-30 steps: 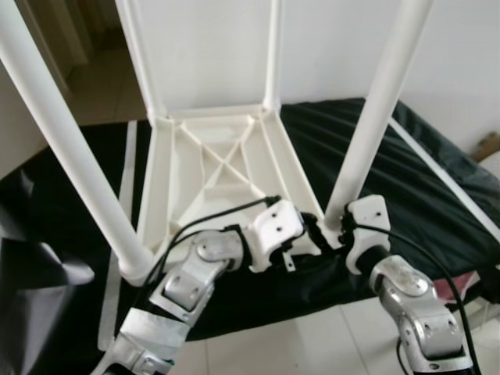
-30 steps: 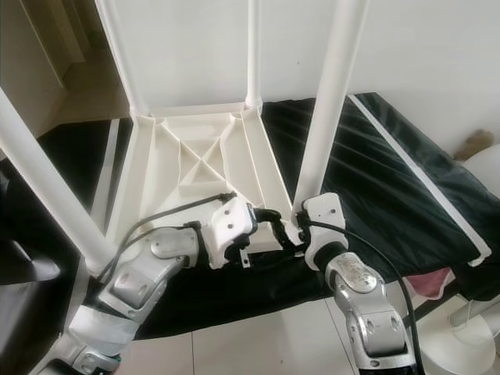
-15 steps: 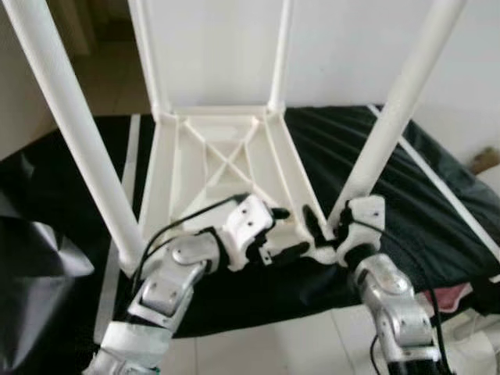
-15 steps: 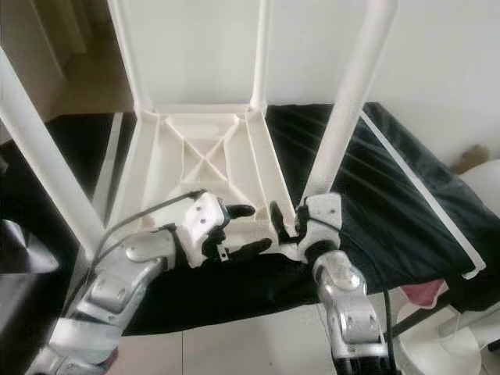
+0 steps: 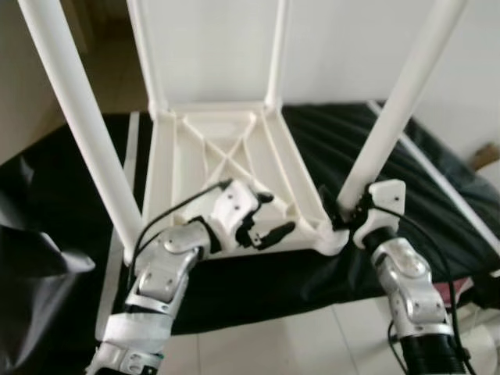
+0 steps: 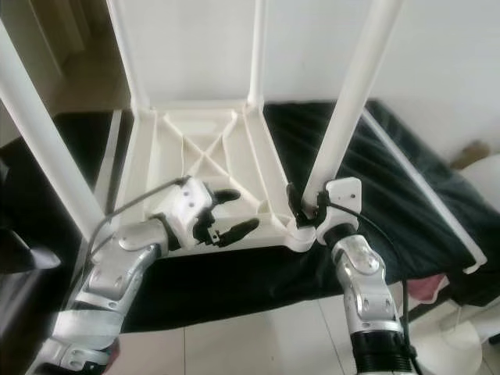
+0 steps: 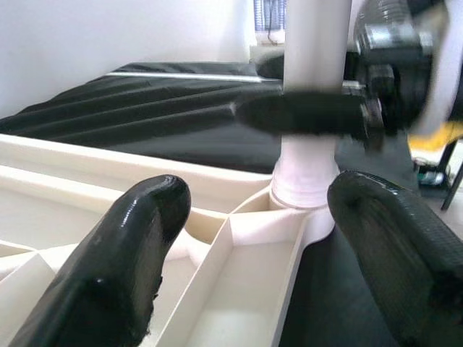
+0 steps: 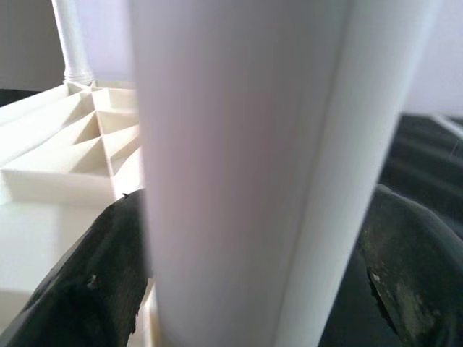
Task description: Building children table
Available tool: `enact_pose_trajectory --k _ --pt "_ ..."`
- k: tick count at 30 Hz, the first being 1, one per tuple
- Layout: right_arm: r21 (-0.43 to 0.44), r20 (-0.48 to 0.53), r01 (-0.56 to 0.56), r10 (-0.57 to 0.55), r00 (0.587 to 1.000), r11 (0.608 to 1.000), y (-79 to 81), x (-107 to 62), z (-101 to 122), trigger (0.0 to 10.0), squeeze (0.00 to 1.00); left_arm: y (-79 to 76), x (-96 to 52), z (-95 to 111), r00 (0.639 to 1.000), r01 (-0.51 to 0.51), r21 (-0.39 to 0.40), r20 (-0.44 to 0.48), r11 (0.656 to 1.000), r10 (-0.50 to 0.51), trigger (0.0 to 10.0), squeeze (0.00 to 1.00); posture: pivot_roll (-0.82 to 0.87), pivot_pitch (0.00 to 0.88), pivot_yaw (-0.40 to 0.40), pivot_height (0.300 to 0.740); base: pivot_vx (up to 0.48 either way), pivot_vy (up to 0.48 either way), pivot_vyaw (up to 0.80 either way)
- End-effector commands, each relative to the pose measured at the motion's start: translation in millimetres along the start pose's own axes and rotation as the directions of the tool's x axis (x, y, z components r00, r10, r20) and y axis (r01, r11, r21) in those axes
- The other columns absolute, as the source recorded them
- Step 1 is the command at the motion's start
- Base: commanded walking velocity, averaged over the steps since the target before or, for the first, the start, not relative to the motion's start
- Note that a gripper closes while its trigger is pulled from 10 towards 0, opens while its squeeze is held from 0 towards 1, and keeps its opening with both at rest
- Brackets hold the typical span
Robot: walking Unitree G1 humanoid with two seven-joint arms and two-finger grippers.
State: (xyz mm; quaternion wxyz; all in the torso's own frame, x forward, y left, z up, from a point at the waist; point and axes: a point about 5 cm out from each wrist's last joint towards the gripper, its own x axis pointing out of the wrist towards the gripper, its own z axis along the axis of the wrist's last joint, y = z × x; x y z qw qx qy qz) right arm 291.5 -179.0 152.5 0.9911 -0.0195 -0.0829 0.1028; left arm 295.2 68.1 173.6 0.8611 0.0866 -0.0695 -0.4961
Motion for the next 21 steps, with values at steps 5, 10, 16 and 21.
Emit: enact_pose_trajectory --k 5,10,16,21 --pt "0.095 0.044 0.156 -0.161 0.986 0.983 15.4 -36.6 1.7 10.0 0.0 6.7 -20.4 -11.2 0.879 -0.478 -0.035 -0.021 0.878 0.477 10.0 0.0 0.02 0.053 -0.025 0.74 0.0 0.0 0.0" --pt "0.111 0.034 0.169 -0.174 0.984 0.979 8.4 -41.0 -1.3 10.0 0.0 14.0 -26.5 -17.0 0.835 -0.549 -0.028 -0.05 0.835 0.548 10.0 0.0 0.01 0.044 -0.014 0.74 0.0 0.0 0.0" --pt "0.013 0.033 0.055 -0.055 0.998 0.998 -20.6 -27.2 4.3 10.0 0.0 25.7 -37.3 -28.8 0.893 -0.44 0.022 -0.095 0.898 0.44 10.0 0.0 -0.01 0.027 -0.009 0.74 0.0 0.0 0.0" --pt "-0.042 -0.014 -0.048 0.047 0.999 0.998 -41.4 -12.7 1.9 10.0 0.0 21.2 -31.2 -25.5 0.987 -0.127 0.099 -0.082 0.987 0.135 10.0 0.0 0.02 0.0 -0.023 0.74 0.0 0.0 0.0"
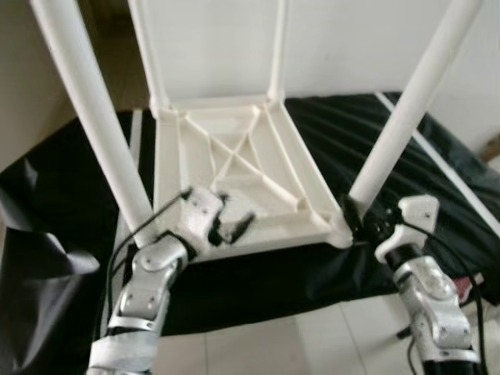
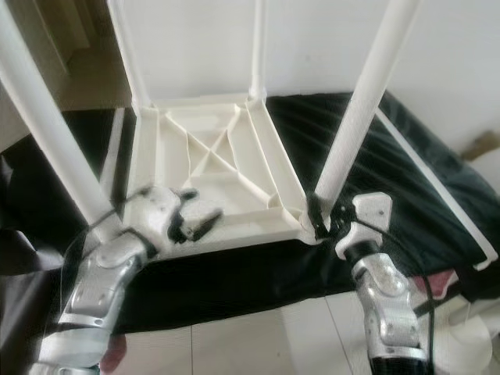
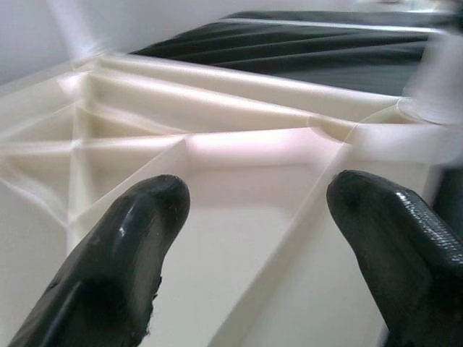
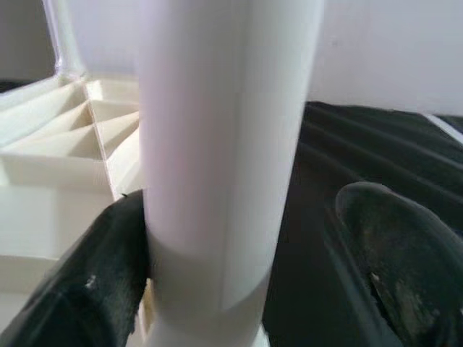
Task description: Building children table
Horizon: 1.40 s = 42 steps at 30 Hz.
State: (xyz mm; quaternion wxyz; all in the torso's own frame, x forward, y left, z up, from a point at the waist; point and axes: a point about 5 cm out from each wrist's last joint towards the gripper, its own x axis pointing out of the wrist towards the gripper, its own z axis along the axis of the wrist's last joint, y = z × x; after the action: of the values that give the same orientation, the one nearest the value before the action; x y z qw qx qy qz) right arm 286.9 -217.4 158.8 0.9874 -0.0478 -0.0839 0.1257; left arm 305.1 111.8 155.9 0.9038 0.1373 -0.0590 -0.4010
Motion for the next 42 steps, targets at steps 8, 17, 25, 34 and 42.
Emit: enact_pose_trajectory --k 8,17,25,34,42 --pt "0.024 0.009 0.043 -0.043 0.999 0.999 11.1 -11.8 0.8 10.0 0.0 -10.1 1.5 3.4 0.994 0.105 -0.027 0.015 0.994 -0.104 10.0 0.0 0.0 0.001 -0.009 0.74 0.0 0.0 0.0" --pt "0.141 0.013 0.195 -0.199 0.98 0.971 51.5 -50.5 -4.6 10.0 0.0 -30.7 -6.5 1.2 0.991 -0.107 -0.179 0.055 0.978 0.119 10.0 0.0 0.01 0.025 -0.005 0.74 0.0 0.0 0.0" --pt "0.107 -0.037 0.369 -0.367 0.93 0.923 51.3 -75.0 -11.5 10.0 0.0 -21.0 -20.2 -10.8 0.93 -0.363 -0.173 0.0 0.916 0.368 10.0 0.0 0.0 0.023 0.005 0.74 0.0 0.0 0.0" --pt "0.066 -0.061 0.477 -0.474 0.879 0.876 59.0 -81.6 -14.9 10.0 0.0 -21.3 -28.7 -15.6 0.812 -0.576 -0.232 -0.049 0.784 0.582 10.0 0.0 -0.01 0.0 0.027 0.74 0.0 0.0 0.0" --pt "0.045 -0.043 0.497 -0.495 0.868 0.867 58.3 -83.5 -10.4 10.0 0.0 -25.5 -26.2 -10.8 0.804 -0.58 -0.25 -0.026 0.775 0.594 10.0 0.0 -0.02 0.0 0.03 0.74 0.0 0.0 0.0"
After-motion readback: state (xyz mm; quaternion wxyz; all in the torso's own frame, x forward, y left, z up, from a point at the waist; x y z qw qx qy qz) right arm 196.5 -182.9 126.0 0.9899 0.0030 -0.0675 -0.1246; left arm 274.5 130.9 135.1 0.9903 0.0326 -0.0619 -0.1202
